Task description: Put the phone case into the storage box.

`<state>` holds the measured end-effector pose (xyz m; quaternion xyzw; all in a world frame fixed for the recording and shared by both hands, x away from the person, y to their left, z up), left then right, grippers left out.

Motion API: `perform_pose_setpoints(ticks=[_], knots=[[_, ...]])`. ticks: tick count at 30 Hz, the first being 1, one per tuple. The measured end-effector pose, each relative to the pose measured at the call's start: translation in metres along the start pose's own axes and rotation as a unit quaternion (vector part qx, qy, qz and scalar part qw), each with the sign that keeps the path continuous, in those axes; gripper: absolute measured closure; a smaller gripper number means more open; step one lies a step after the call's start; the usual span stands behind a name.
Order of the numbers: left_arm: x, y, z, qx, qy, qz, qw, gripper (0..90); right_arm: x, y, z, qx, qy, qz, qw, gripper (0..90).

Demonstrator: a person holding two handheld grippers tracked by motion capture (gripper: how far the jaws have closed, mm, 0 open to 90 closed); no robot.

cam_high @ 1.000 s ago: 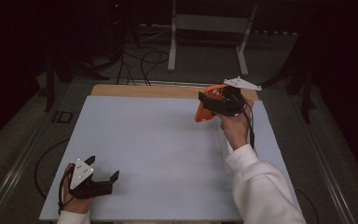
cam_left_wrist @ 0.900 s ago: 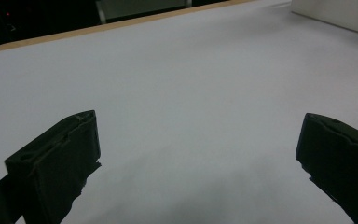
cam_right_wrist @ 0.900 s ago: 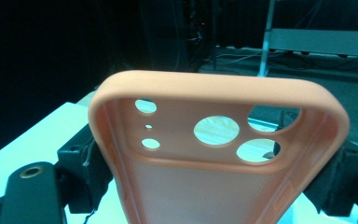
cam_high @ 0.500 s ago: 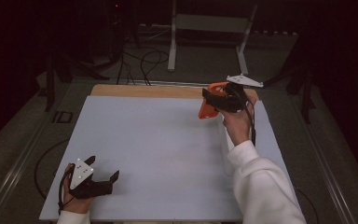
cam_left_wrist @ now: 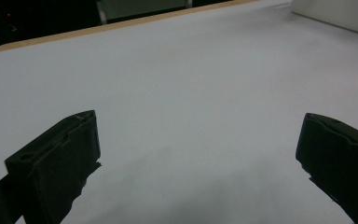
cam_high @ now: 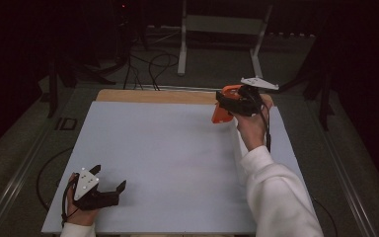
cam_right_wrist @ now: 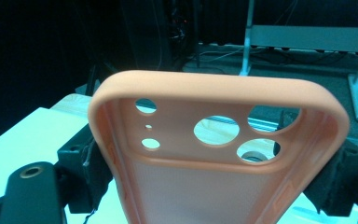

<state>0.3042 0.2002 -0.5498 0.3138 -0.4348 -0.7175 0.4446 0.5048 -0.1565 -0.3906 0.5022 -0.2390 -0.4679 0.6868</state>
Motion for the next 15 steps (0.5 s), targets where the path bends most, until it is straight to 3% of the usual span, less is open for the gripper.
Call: perform_pose_setpoints(ticks=[15], knots=[[0.0,0.0,0.0,0.001,0.001,-0.001,1.0,0.5,0.014,0.0,-0.005,-0.002,-0.021,-0.008,0.9997,16.2]])
Point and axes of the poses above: each handheld gripper's, and its own axes: z roughly backward along the jaws, y roughly out of its top, x roughly to its right, the point moved 10 cm from there along -z, roughly forward along the jaws, and after that the axes turned 5 degrees about y, right-handed, at the moved point
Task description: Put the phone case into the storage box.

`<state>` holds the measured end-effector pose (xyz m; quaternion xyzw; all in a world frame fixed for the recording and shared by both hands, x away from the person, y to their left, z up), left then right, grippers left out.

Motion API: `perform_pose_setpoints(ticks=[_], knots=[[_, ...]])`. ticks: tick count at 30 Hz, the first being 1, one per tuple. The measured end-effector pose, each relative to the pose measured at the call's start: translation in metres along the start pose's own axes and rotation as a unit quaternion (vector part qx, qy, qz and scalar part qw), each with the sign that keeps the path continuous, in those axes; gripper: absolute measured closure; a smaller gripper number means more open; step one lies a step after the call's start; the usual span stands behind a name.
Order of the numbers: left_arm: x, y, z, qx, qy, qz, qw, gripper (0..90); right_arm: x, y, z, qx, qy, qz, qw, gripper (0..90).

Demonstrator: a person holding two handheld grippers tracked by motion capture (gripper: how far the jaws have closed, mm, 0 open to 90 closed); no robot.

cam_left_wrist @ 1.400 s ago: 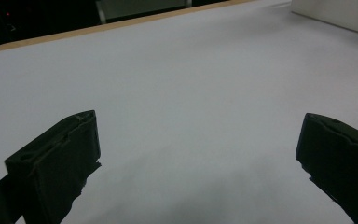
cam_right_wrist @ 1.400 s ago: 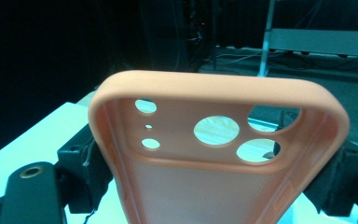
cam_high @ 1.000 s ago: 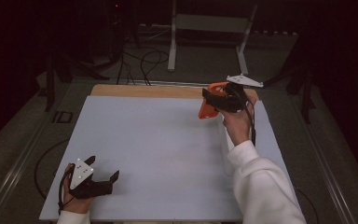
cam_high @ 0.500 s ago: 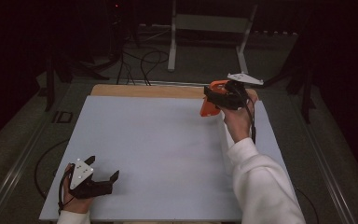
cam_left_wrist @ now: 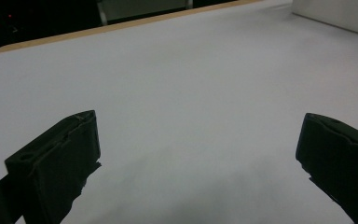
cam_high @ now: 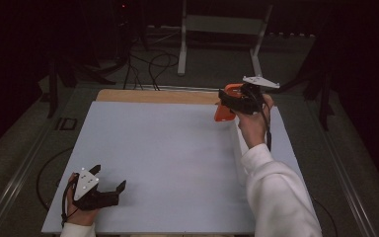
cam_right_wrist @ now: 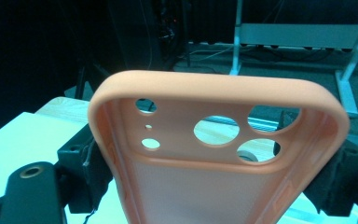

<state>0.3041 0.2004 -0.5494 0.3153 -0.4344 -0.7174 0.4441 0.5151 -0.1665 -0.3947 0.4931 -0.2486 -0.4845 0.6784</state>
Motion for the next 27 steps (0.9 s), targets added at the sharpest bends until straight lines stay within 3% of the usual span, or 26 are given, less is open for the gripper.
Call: perform_pose_setpoints(ticks=[27], knots=[[0.0,0.001,0.0,0.001,0.0,0.0,1.0,0.5,0.023,0.005,-0.006,0.001,-0.033,-0.008,0.9994,16.1]])
Point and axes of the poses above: each handheld gripper's, and its own axes: z roughly backward along the jaws, y roughly out of its top, x roughly to its right, the point moved 10 cm from there along -z, roughly forward along the jaws, and after that the axes turned 5 degrees about y, right-handed, at the moved point
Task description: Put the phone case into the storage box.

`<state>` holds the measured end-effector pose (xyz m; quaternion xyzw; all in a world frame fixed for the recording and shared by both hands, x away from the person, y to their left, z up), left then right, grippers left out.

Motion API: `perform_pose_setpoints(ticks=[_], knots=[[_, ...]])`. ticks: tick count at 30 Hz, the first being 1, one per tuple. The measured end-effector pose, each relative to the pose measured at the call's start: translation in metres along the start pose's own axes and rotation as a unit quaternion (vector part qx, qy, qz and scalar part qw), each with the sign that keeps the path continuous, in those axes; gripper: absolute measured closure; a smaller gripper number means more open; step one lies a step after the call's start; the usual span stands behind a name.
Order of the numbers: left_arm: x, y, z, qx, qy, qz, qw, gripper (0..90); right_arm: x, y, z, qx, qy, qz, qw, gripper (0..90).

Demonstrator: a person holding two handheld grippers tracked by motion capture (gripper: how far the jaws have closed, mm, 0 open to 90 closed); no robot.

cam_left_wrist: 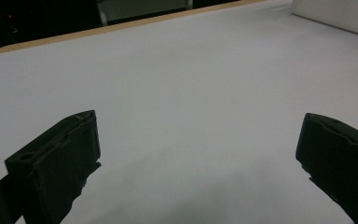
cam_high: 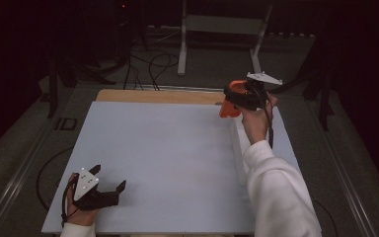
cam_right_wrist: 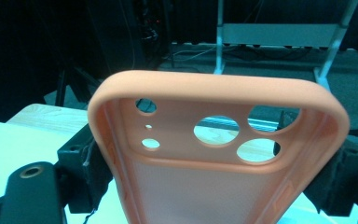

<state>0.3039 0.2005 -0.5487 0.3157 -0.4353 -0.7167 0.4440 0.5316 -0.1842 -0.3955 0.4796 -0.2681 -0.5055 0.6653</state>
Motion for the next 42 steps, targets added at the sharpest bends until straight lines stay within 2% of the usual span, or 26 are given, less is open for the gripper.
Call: perform_pose_setpoints(ticks=[24,30,42], knots=[[0.0,0.0,0.001,0.002,0.0,0.003,1.0,0.5,0.032,-0.001,-0.005,-0.002,-0.039,-0.023,0.999,16.1],[0.0,0.001,0.001,0.003,0.0,0.002,1.0,0.5,0.039,-0.003,-0.007,-0.007,-0.053,-0.014,0.9985,16.1],[-0.001,0.001,0.001,0.003,0.0,0.004,1.0,0.5,0.049,-0.006,-0.009,-0.013,-0.064,-0.009,0.9978,16.1]])
Point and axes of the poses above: each handheld gripper's, and its own axes: z roughly backward along the jaws, y roughly out of its top, x roughly to its right, the point moved 10 cm from there along -z, roughly forward along the jaws, and after that the axes turned 5 degrees about y, right-handed, at the moved point
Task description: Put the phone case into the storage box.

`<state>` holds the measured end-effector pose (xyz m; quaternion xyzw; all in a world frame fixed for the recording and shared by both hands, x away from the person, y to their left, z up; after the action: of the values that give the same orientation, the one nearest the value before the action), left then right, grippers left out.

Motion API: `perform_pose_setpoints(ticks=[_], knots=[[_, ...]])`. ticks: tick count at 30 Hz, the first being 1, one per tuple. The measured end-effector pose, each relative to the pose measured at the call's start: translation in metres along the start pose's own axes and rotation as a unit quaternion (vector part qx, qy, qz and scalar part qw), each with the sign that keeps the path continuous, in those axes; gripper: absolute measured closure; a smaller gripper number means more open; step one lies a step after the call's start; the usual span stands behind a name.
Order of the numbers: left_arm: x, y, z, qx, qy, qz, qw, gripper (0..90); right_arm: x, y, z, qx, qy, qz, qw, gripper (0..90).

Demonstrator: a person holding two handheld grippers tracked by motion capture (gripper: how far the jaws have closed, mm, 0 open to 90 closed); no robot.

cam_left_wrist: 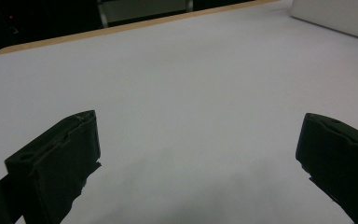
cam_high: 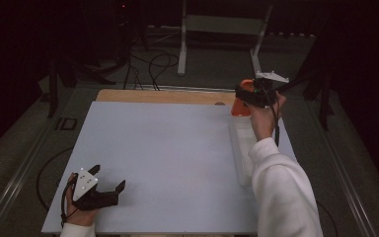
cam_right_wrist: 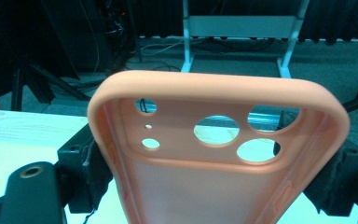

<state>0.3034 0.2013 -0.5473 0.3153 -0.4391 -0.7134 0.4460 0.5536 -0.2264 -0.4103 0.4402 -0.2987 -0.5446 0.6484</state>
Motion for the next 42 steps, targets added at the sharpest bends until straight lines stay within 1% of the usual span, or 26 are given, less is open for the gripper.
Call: perform_pose_setpoints(ticks=[15,27,42], knots=[[0.0,0.001,0.0,0.002,0.0,0.001,1.0,0.5,0.014,-0.003,-0.001,-0.007,-0.012,-0.001,0.9999,16.1],[0.0,0.0,0.0,0.001,0.001,0.0,1.0,0.5,0.023,-0.012,-0.003,-0.019,-0.019,-0.005,0.9996,16.1],[0.0,0.0,0.0,0.001,0.001,0.001,1.0,0.5,0.025,-0.027,-0.011,-0.032,-0.018,-0.004,0.9993,16.1]])
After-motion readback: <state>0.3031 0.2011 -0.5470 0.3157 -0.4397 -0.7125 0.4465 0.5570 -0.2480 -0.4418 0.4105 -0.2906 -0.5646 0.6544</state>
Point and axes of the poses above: each handheld gripper's, and its own axes: z roughly backward along the jaws, y roughly out of its top, x roughly to its right, the point moved 10 cm from there along -z, roughly forward along the jaws, and after that the axes turned 5 degrees about y, right-handed, at the moved point
